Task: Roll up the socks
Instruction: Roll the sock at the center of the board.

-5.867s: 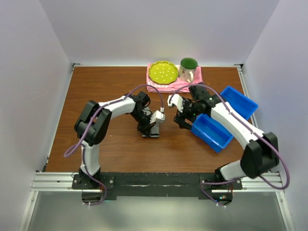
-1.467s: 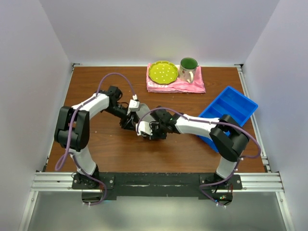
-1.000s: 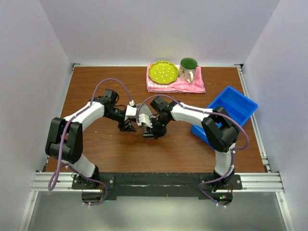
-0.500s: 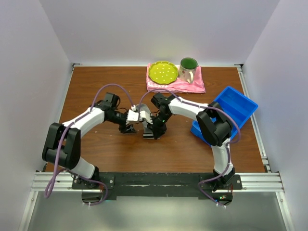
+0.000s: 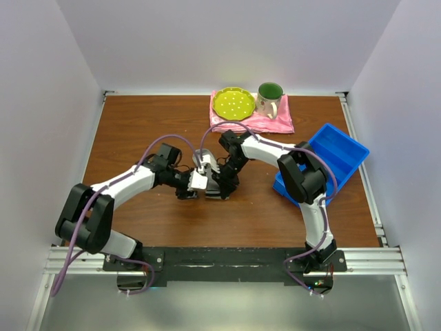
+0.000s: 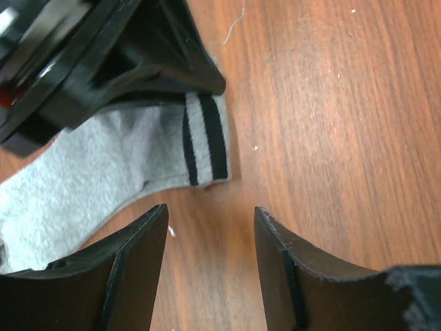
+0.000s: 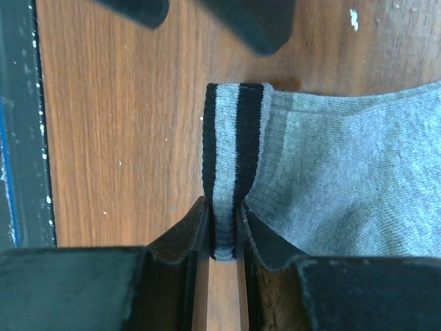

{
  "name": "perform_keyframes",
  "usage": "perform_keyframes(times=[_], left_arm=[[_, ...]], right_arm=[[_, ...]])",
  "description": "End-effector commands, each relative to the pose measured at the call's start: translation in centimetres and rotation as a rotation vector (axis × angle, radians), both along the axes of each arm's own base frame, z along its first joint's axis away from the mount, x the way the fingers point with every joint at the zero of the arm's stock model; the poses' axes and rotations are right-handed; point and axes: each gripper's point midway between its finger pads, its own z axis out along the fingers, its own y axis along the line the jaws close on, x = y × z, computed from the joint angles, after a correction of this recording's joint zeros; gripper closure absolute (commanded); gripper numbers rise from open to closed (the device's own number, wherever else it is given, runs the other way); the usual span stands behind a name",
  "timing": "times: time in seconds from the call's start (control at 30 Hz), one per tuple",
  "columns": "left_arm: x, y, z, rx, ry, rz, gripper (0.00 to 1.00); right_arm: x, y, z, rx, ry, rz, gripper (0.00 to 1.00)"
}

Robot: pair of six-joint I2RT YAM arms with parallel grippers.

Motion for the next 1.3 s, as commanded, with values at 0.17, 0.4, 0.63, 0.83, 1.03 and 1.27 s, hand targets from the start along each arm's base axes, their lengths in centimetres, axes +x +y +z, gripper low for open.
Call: perform_keyframes(times=[0.17,0.4,0.63,0.83,1.03,1.27], left_arm=[[0.1,-0.9,0.3,-0.025,-0.104,0.001,0.41],[-0.2,-1.2,0.0,-0.029,-0.140,0.001,0.41],[0.0,-1.6,-0.9,-0.009,-0.190,0.022,0.41],[-0.5,-2.4,-1.6,0.018,-0.244,0.025,0.40],[-0.4,-3.7,-0.4,-0.026,-0.318,0.042,0.40],[0.3,-4.2,0.1,-0.045,-0.366,0.091,0.40]], right_arm=[[-0.4,-1.6,-2.8,-0.092,0.060,-0.012,1.00],[0.2,-1.8,-2.8,-0.085,0.090,-0.042,1.00],[0.4,-2.0,-3.0,-0.091,0.104,-0.054,1.00],[0.5,-2.0,-3.1,-0.093,0.112,-0.063,1.00],[0.6,-2.1,-3.2,-0.097,0.118,-0.069,1.00],[0.7,-2.2,-3.3,-0.103,0.120,-0.075,1.00]])
